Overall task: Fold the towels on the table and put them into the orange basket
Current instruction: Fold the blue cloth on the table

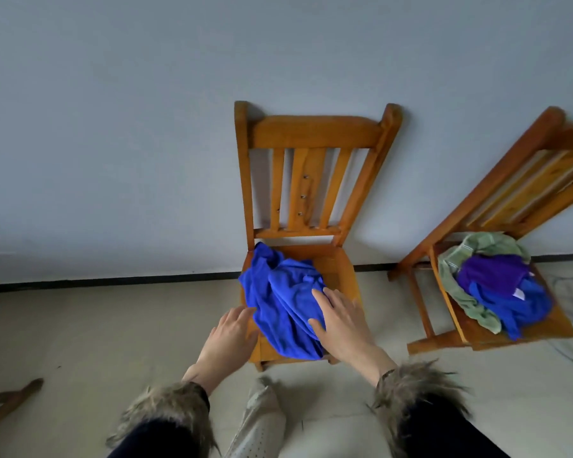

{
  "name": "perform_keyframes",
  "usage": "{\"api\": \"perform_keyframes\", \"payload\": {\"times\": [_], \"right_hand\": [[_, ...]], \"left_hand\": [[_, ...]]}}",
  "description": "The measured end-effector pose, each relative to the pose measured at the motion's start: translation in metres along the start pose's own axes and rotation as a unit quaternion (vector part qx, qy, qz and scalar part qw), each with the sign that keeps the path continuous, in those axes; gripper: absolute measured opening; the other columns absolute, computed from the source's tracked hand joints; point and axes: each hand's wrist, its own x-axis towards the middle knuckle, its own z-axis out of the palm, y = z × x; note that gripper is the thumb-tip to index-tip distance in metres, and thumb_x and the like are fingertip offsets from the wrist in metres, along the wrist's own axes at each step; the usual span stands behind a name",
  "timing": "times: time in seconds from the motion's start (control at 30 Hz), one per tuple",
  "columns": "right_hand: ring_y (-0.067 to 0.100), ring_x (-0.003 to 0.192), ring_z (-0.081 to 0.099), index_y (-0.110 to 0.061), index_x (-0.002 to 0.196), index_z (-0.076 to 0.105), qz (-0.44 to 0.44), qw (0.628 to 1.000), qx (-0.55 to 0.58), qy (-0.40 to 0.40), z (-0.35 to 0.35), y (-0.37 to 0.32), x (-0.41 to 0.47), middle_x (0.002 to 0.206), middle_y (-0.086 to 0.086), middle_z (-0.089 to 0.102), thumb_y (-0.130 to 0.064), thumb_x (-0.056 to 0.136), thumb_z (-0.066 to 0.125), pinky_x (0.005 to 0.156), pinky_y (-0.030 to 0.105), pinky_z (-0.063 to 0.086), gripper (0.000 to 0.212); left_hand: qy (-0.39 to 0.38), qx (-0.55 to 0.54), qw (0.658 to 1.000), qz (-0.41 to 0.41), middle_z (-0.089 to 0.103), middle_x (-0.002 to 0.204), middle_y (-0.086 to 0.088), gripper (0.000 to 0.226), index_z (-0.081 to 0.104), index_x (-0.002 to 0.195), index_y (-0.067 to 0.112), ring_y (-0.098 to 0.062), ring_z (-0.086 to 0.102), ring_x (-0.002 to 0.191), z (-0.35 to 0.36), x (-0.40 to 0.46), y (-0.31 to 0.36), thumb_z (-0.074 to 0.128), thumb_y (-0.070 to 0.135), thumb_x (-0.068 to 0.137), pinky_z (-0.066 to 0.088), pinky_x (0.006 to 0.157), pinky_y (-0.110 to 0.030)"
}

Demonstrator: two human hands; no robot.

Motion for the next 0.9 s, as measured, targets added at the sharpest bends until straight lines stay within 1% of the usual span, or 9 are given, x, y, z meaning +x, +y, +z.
{"api": "perform_keyframes", "payload": {"times": [0.13,0.27,0.4,0.5,0.57,0.63,0.73,0.83,0.9], "right_hand": [[0.021,0.141,0.019,-0.020,0.148,0.017,-0.005,1.000,0.003,0.004,0.009,0.029,0.069,0.153,0.004,0.023,-0.039,0.096,0.037,0.112,0.045,0.021,0.058],[0.022,0.140,0.024,-0.017,0.146,0.022,-0.010,1.000,0.022,-0.007,0.025,0.052,0.126,0.150,0.006,0.030,-0.036,0.097,0.039,0.111,0.044,0.026,0.056],[0.022,0.138,0.026,-0.015,0.145,0.026,-0.036,0.999,0.030,-0.007,0.055,0.075,0.187,0.147,0.005,0.034,-0.032,0.097,0.040,0.110,0.042,0.026,0.052],[0.023,0.138,0.028,-0.013,0.143,0.031,-0.050,0.997,0.052,-0.021,0.080,0.086,0.220,0.146,0.006,0.037,-0.028,0.097,0.042,0.110,0.041,0.027,0.050],[0.022,0.138,0.029,-0.013,0.142,0.034,-0.067,0.995,0.066,-0.034,0.094,0.090,0.236,0.145,0.005,0.039,-0.026,0.098,0.042,0.110,0.039,0.026,0.047],[0.023,0.136,0.033,-0.013,0.139,0.041,-0.083,0.992,0.091,-0.028,0.102,0.092,0.249,0.140,0.005,0.046,-0.022,0.097,0.043,0.110,0.039,0.027,0.042],[0.026,0.133,0.036,-0.012,0.140,0.040,-0.096,0.989,0.108,-0.026,0.103,0.088,0.268,0.138,0.007,0.049,-0.017,0.096,0.045,0.107,0.038,0.029,0.044],[0.023,0.141,0.019,-0.024,0.146,0.027,-0.140,0.983,0.073,-0.097,0.100,0.080,0.281,0.150,0.000,0.031,-0.016,0.095,0.045,0.111,0.047,0.021,0.054],[0.020,0.143,0.009,-0.030,0.144,0.031,-0.166,0.973,0.068,-0.143,0.096,0.075,0.286,0.154,-0.003,0.021,-0.013,0.094,0.046,0.113,0.050,0.015,0.054]], "left_hand": [[-0.034,0.015,0.999,-0.018,0.038,0.144,-0.004,0.047,0.034,0.140,0.017,-0.023,0.036,0.132,0.007,0.082,-0.004,0.044,0.026,0.095,0.032,0.106,-0.034],[-0.064,-0.009,0.997,-0.048,0.041,0.141,-0.008,0.045,0.037,0.139,0.014,-0.026,0.040,0.128,0.026,0.150,-0.001,0.046,0.022,0.095,0.033,0.103,-0.033],[-0.061,-0.079,0.988,-0.117,0.036,0.145,-0.014,0.051,0.032,0.142,0.008,-0.033,0.041,0.127,0.064,0.215,-0.007,0.047,0.019,0.095,0.033,0.103,-0.036],[-0.047,-0.116,0.977,-0.175,0.031,0.147,-0.016,0.056,0.026,0.144,0.004,-0.032,0.032,0.134,0.093,0.248,-0.019,0.049,0.017,0.094,0.029,0.106,-0.036],[-0.036,-0.128,0.971,-0.199,0.040,0.142,-0.013,0.053,0.032,0.141,0.007,-0.031,0.036,0.130,0.107,0.263,-0.029,0.051,0.017,0.093,0.033,0.102,-0.036],[-0.017,-0.128,0.968,-0.213,0.051,0.130,-0.012,0.044,0.047,0.133,0.010,-0.030,0.045,0.120,0.116,0.273,-0.037,0.055,0.018,0.091,0.037,0.096,-0.036],[0.000,-0.103,0.978,-0.182,0.056,0.117,-0.013,0.029,0.061,0.116,0.008,-0.030,0.049,0.111,0.120,0.277,-0.039,0.059,0.018,0.089,0.037,0.089,-0.031],[0.027,-0.115,0.987,-0.108,0.062,0.104,-0.007,0.020,0.064,0.105,0.006,-0.022,0.052,0.102,0.113,0.265,-0.032,0.062,0.015,0.087,0.030,0.078,-0.018],[0.043,-0.121,0.991,-0.041,0.066,0.094,-0.004,0.015,0.067,0.098,0.005,-0.015,0.055,0.091,0.103,0.254,-0.025,0.065,0.012,0.085,0.030,0.076,-0.014]]}}
